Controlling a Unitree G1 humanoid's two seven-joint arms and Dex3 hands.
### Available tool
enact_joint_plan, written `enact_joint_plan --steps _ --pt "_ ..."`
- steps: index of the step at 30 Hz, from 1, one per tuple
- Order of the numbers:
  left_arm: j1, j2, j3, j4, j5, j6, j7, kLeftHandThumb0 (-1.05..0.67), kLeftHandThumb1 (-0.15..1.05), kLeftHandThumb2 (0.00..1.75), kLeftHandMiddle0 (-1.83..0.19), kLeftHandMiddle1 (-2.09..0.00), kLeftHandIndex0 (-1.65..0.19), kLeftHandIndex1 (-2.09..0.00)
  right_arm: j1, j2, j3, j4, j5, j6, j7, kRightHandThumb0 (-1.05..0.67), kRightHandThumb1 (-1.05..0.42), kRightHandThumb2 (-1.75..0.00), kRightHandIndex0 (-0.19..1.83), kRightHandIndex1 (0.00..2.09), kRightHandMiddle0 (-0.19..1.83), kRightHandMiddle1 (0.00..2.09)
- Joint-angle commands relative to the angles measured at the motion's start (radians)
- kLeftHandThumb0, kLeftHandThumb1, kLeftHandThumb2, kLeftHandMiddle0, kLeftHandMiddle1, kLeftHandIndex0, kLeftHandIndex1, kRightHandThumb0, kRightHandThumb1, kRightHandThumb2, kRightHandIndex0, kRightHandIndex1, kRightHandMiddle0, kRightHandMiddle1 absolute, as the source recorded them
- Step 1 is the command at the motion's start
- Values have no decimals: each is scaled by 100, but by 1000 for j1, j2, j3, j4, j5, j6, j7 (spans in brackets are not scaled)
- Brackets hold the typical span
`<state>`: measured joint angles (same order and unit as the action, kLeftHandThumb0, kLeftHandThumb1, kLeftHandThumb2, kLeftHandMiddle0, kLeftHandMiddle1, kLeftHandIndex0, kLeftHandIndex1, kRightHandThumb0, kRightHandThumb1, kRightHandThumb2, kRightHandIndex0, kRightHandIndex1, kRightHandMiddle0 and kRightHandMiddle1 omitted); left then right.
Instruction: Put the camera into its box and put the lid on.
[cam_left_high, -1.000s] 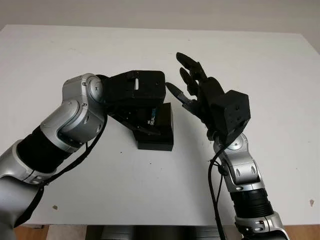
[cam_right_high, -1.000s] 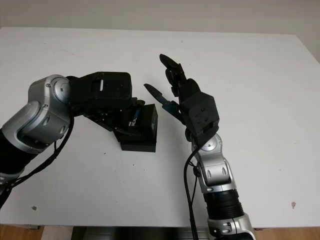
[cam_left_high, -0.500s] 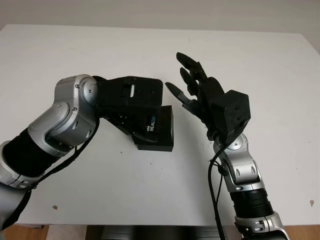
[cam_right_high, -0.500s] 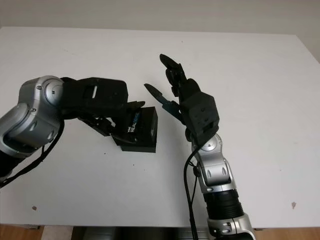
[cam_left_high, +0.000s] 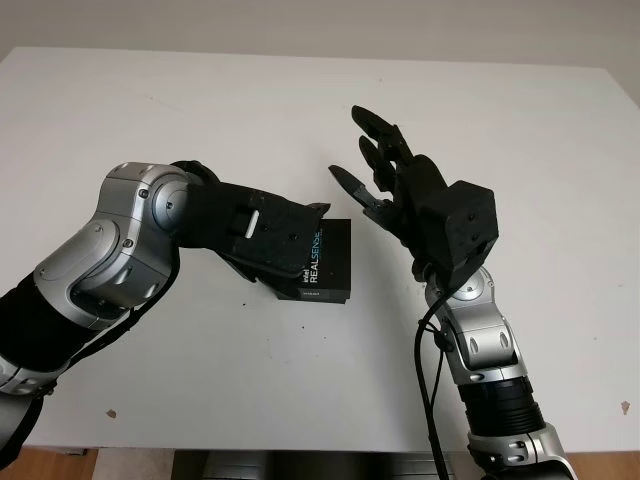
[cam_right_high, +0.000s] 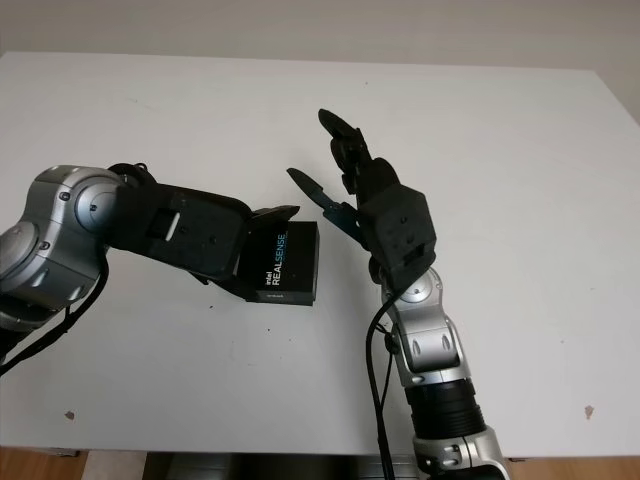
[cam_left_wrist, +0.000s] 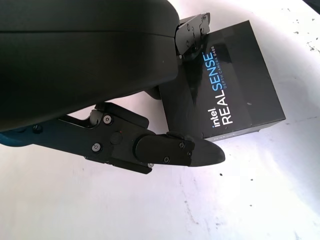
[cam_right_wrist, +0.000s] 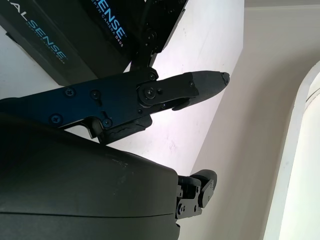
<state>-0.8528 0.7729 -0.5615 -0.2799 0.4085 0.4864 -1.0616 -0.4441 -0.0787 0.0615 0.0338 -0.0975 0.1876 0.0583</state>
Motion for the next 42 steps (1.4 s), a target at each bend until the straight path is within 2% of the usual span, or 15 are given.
enact_joint_plan --steps 1,3,5,7,11,16,21,29,36,39,42 --pt "13 -46 19 -21 -1 -73 37 -56 105 31 19 0 19 0 -5 0 -3 4 1 -14 -2 -66 -105 -14 13 6 -1 42" --pt "31 -37 34 -7 17 -165 82 -57 105 32 19 0 19 0 -6 0 -4 7 3 -15 -1 -66 -105 -14 13 6 -1 41" --pt "46 -5 37 15 91 -336 178 -60 105 35 19 0 19 0 -6 -2 -3 9 0 -19 -2 -67 -105 -14 14 6 0 40" --pt "56 10 47 35 146 -444 236 -61 105 37 19 0 19 0 -6 -1 -4 9 2 -20 -2 -67 -105 -15 14 6 0 39" --pt "50 36 72 56 297 -585 336 -65 105 46 19 0 19 0 -6 -3 -6 14 2 -22 -2 -67 -105 -15 13 6 1 39" --pt "40 26 107 167 410 -669 438 -71 105 57 19 0 19 0 -6 -8 -10 10 2 -16 0 -66 -105 -15 13 5 2 38" --pt "57 1 129 204 460 -697 471 -76 105 60 19 0 19 0 0 -10 -19 2 12 -18 9 -66 -105 -14 13 6 3 37" --pt "83 -7 170 183 439 -699 429 -79 105 59 19 0 19 0 -3 -22 -26 6 8 -20 19 -67 -105 -13 13 6 4 37" --pt "113 -1 234 147 254 -665 268 -77 105 55 19 0 19 0 -10 -23 -37 6 17 -16 28 -66 -105 -13 12 5 3 37" --pt "123 -7 277 124 131 -606 190 -76 105 55 19 0 19 0 -12 -26 -43 8 22 -17 30 -66 -105 -12 12 5 1 37" --pt "119 -18 318 103 -12 -484 91 -73 105 52 19 0 19 0 -13 -28 -47 10 26 -20 30 -66 -105 -12 12 5 -1 37"
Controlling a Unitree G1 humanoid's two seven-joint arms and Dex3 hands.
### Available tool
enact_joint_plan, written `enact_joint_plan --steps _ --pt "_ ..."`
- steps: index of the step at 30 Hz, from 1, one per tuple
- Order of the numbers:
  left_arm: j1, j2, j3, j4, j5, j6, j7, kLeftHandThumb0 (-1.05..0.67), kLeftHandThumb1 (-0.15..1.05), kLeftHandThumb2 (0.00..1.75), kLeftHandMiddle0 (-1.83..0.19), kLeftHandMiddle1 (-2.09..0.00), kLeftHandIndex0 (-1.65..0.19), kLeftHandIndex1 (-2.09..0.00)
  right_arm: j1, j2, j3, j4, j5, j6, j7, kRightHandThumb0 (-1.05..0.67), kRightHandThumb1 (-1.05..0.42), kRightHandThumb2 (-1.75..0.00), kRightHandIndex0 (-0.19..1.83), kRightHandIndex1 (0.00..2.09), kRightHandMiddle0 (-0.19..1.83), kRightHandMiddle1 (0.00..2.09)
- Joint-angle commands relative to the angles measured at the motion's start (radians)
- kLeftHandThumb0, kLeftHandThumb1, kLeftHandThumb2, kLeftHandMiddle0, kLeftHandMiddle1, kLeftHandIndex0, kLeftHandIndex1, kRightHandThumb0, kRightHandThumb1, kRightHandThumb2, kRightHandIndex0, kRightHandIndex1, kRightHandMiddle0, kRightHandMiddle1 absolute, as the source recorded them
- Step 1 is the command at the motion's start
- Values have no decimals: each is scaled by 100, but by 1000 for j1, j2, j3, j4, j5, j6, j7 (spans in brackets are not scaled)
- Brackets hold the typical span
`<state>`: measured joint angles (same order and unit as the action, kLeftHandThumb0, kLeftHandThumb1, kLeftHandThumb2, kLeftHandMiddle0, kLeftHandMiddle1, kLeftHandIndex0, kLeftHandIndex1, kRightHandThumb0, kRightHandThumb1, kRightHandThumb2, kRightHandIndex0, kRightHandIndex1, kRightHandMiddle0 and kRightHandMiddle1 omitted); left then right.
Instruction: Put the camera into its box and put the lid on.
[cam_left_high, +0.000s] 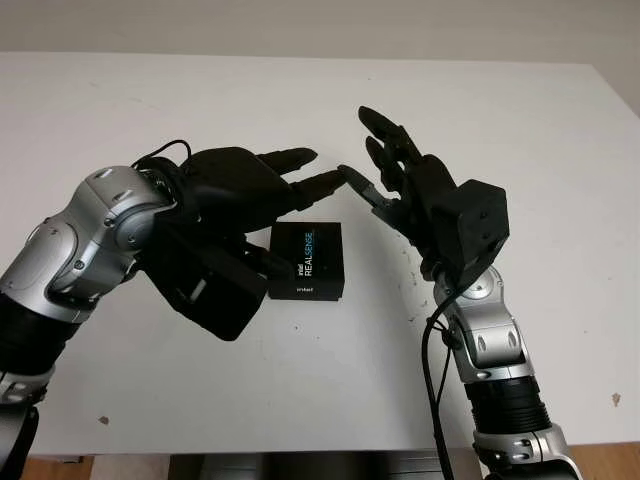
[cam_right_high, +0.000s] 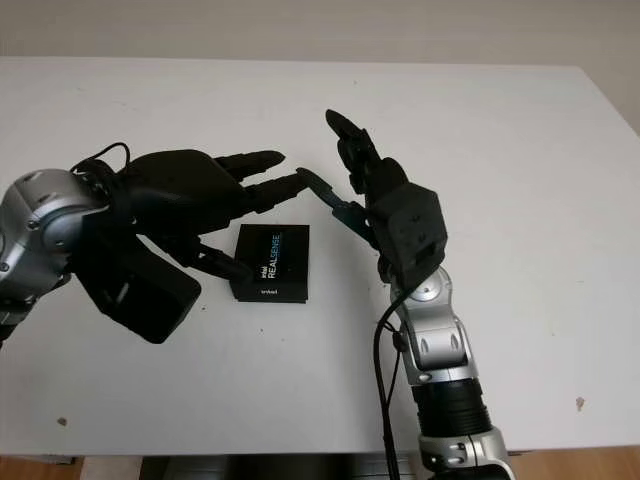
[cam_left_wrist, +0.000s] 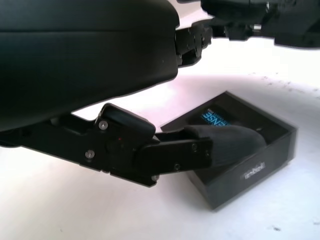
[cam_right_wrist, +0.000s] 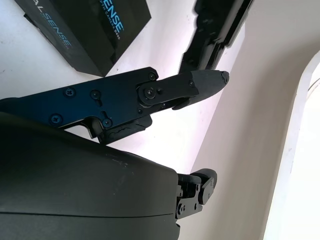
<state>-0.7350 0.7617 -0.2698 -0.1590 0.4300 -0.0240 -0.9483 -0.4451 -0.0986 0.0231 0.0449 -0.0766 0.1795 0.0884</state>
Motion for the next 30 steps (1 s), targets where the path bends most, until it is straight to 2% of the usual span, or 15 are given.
enact_joint_plan --steps 1,3,5,7,10,12,15,18,19,21,24,30 --pt "-7 -10 48 -25 -102 100 -69 -72 105 52 19 0 19 0 -12 -10 -10 -1 4 -14 -2 -66 -105 -12 12 5 -1 37" --pt "-22 -7 90 -28 -224 228 -146 -71 105 55 19 0 19 0 -13 -14 -11 -3 0 -14 -6 -65 -105 -13 12 5 -2 37" --pt "-27 -3 120 -24 -296 300 -169 -71 105 57 19 0 19 0 -13 -15 -16 -4 4 -14 -7 -65 -105 -13 11 5 -3 36" --pt "-23 -5 148 -19 -343 361 -156 -76 105 59 19 0 19 0 -12 -15 -21 -6 10 -15 -9 -64 -105 -13 11 5 -3 34" --pt "5 -48 207 1 -410 442 -72 -78 105 59 19 0 19 0 -11 -16 -30 -2 21 -24 -7 -63 -105 -14 10 4 -3 31" --pt "26 -82 240 12 -447 446 -6 -78 105 59 19 0 19 0 -9 -18 -31 4 19 -40 -10 -63 -105 -14 10 4 -2 30" --pt "70 -158 296 31 -461 380 157 -76 105 60 18 -2 18 -1 -6 -20 -32 -1 9 -46 -22 -63 -105 -16 10 5 0 30" --pt "125 -321 404 84 -516 308 399 -72 105 54 19 0 19 0 -4 -23 -28 -24 -14 -24 -42 -66 -105 -23 9 4 2 29" --pt "143 -375 441 113 -539 269 476 -72 105 55 19 0 19 0 -3 -24 -29 -27 -18 -27 -45 -68 -105 -31 8 4 1 28" --pt "166 -451 494 168 -582 211 582 -73 105 56 19 0 19 0 -2 -16 -38 -30 2 -44 -38 -68 -105 -39 4 2 -2 25" --pt "177 -512 528 265 -624 123 653 -73 105 62 19 0 19 0 2 -16 -45 -39 23 -34 -27 -70 -105 -48 -3 0 -10 20" --pt "185 -559 528 424 -645 -14 688 -78 105 68 19 0 19 0 15 -18 -59 -22 52 -43 -25 -73 -105 -54 -16 0 -19 9"
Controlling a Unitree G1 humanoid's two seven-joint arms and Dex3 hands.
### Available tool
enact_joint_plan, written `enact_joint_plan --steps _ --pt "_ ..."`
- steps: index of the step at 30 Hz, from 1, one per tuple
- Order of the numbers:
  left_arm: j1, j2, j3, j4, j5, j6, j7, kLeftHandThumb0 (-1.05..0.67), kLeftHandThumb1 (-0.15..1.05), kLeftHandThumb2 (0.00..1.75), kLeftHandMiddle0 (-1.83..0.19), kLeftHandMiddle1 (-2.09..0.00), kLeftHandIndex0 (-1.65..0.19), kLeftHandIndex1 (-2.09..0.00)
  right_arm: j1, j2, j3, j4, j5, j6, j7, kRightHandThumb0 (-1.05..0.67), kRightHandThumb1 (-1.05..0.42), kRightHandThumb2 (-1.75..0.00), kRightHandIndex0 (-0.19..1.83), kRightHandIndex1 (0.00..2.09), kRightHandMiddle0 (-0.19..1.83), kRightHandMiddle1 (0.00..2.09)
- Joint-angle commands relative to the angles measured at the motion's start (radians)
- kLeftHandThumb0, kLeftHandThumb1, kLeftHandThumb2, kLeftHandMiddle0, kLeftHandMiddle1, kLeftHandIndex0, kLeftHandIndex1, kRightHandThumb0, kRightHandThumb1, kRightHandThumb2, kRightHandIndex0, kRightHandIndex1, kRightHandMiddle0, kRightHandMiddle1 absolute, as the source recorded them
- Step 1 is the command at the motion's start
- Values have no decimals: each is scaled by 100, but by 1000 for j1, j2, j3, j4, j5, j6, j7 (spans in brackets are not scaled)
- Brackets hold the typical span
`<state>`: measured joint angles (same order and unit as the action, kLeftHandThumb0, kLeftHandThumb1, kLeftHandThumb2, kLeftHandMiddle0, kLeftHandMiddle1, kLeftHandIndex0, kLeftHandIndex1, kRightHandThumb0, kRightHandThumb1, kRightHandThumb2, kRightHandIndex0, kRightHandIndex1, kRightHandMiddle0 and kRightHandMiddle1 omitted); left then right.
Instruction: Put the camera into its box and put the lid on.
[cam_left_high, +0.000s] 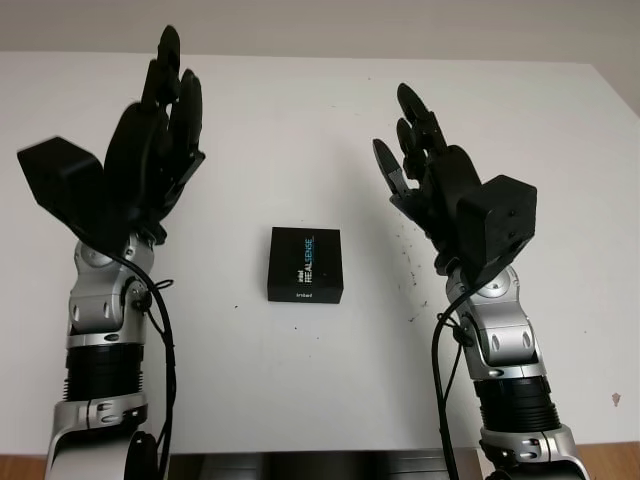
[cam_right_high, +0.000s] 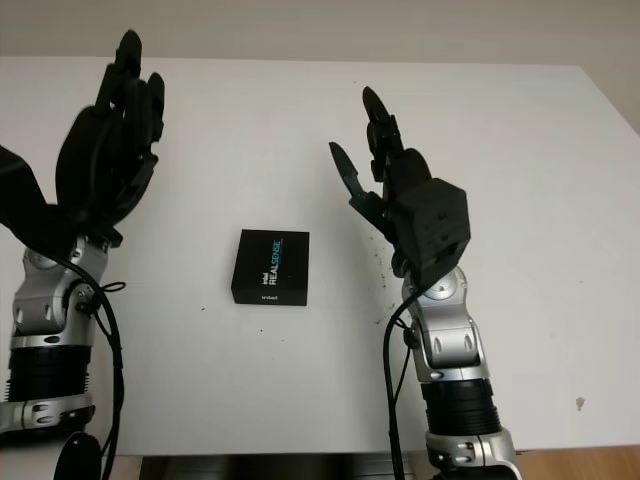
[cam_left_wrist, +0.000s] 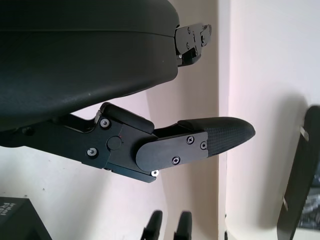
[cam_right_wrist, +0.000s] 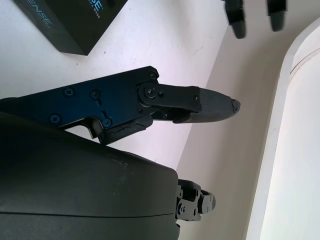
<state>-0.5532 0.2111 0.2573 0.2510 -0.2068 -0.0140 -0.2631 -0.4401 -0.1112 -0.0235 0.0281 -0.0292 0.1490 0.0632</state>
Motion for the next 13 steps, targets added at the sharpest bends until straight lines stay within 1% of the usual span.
enact_joint_plan --steps 1,3,7,13 --pt "9 -18 0 26 -11 -40 8 -78 105 70 19 0 19 0 14 -5 -11 -8 5 -7 -1 -73 -105 -55 -17 0 -19 8" --pt "23 -35 -2 38 -15 -64 22 -78 105 73 19 0 19 0 23 -1 -10 -14 8 9 -4 -74 -105 -55 -19 0 -19 2" --pt "49 -43 -14 40 -10 -96 26 -80 105 71 19 0 19 0 37 3 -12 0 23 -4 2 -75 -105 -56 -19 0 -19 0" --pt "88 -41 -32 6 -10 -92 16 -78 105 69 19 0 19 0 51 6 0 -19 6 44 -18 -79 -105 -56 -19 0 -19 0"
